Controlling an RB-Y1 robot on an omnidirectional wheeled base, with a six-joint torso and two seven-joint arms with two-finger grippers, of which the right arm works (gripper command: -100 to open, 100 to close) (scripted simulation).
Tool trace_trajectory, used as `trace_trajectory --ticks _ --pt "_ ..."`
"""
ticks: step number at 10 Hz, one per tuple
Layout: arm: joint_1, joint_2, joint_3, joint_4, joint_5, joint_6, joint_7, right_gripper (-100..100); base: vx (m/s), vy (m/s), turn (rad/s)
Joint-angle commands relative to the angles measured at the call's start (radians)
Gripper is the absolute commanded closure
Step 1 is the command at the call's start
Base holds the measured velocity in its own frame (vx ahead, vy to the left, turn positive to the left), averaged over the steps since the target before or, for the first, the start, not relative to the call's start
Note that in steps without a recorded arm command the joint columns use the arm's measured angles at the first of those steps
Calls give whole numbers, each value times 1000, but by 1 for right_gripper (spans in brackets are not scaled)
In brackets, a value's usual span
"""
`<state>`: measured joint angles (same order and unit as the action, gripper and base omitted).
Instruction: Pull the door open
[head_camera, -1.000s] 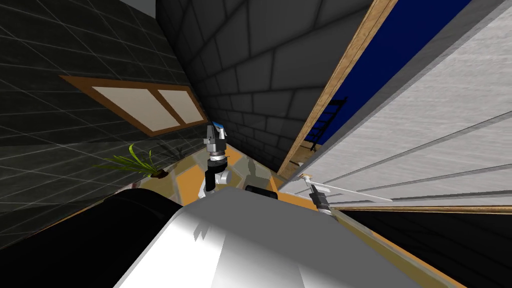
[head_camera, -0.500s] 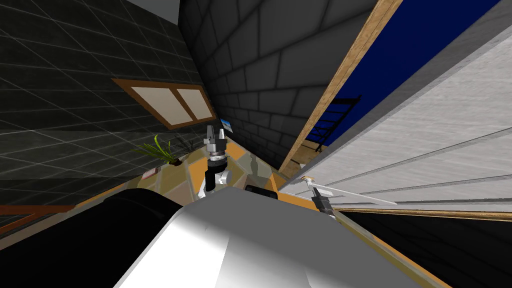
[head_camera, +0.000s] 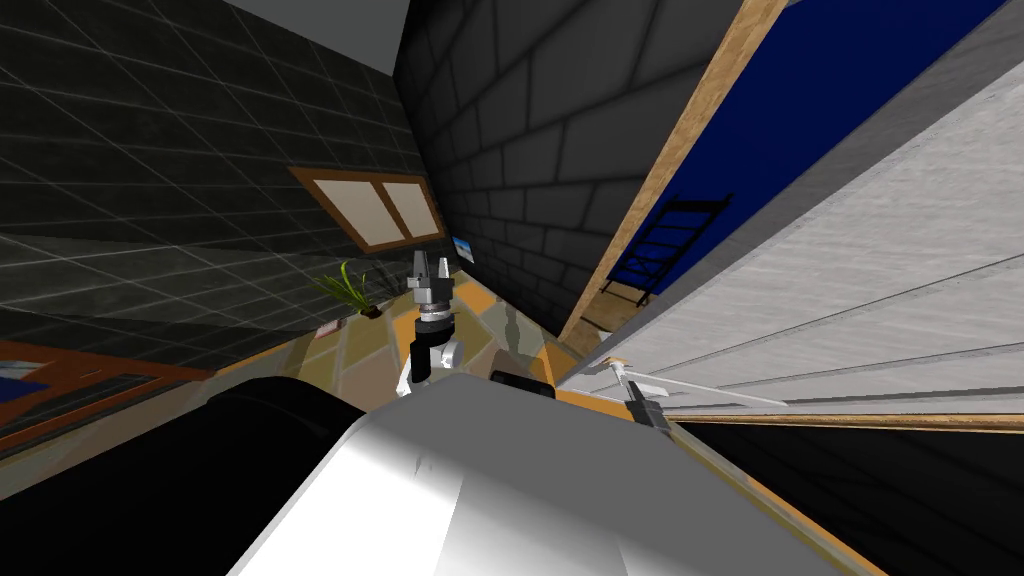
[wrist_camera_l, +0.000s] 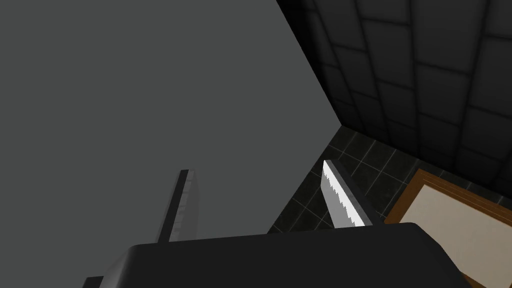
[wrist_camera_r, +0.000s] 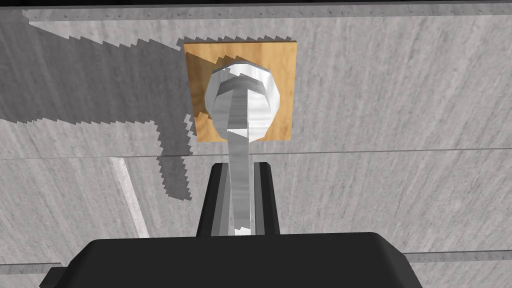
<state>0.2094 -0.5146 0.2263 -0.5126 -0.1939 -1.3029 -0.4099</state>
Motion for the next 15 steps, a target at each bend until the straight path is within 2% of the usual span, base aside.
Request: trace_trajectory --ticks 1,8,9,15 --pt "-1 -4 4 7 -2 -10 -4 100 -271 -65 228" --pt "-6 -20 18 41 -11 -50 -16 100 -231 -75 168" --pt "-9 -13 21 45 -7 -48 -15 100 -105 -31 39" --pt "-19 -17 29 72 -12 -69 -21 100 -186 -63 163"
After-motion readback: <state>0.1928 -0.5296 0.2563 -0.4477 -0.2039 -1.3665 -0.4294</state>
